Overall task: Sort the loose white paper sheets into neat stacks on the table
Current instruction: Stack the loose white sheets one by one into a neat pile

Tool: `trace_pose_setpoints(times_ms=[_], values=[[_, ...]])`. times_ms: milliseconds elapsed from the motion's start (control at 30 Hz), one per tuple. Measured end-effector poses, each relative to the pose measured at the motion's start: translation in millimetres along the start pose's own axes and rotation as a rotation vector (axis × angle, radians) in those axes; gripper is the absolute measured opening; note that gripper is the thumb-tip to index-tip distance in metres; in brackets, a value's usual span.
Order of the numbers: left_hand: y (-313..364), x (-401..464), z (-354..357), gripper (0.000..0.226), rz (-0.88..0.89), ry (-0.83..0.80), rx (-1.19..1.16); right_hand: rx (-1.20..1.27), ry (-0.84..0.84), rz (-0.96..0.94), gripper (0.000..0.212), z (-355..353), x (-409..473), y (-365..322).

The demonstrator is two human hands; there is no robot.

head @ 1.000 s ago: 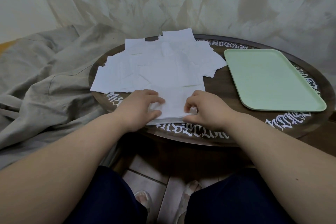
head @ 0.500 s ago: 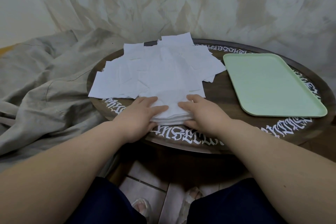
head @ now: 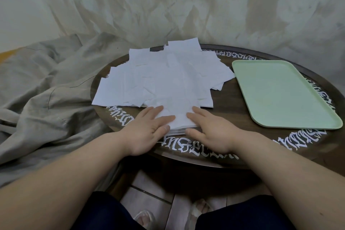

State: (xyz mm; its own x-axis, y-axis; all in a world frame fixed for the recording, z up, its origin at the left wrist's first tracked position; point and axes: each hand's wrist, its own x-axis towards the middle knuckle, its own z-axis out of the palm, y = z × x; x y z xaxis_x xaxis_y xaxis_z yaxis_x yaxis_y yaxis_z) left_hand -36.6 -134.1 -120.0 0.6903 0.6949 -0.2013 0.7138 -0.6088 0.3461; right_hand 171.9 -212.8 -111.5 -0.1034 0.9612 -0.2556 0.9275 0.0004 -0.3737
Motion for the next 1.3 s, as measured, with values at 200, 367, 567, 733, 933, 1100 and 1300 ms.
trace_pose_setpoints(times_ms=[200, 367, 567, 733, 933, 1100, 1300], values=[[-9, 26, -26, 0.035, -0.047, 0.431, 0.0, 0.115, 0.382, 0.116, 0.052, -27, 24, 4], [-31, 64, -51, 0.042, -0.178, 0.44, 0.05, 0.162, 0.358, 0.384, 0.062, -57, 68, 14], [-51, 106, -44, 0.071, -0.274, 0.248, 0.027, 0.212, 0.279, 0.499, 0.059, -56, 114, 12], [-60, 118, -39, 0.069, -0.251, 0.259, 0.009, 0.227, 0.274, 0.348, 0.044, -53, 131, 6], [-70, 131, -39, 0.064, -0.204, 0.259, -0.02, 0.275, 0.405, 0.21, 0.025, -55, 144, 12], [-74, 137, -40, 0.062, -0.162, 0.256, -0.085, 0.29, 0.481, 0.175, 0.027, -55, 143, 22], [-66, 138, -46, 0.072, -0.178, 0.384, 0.012, 0.259, 0.571, 0.097, 0.022, -53, 135, 32]])
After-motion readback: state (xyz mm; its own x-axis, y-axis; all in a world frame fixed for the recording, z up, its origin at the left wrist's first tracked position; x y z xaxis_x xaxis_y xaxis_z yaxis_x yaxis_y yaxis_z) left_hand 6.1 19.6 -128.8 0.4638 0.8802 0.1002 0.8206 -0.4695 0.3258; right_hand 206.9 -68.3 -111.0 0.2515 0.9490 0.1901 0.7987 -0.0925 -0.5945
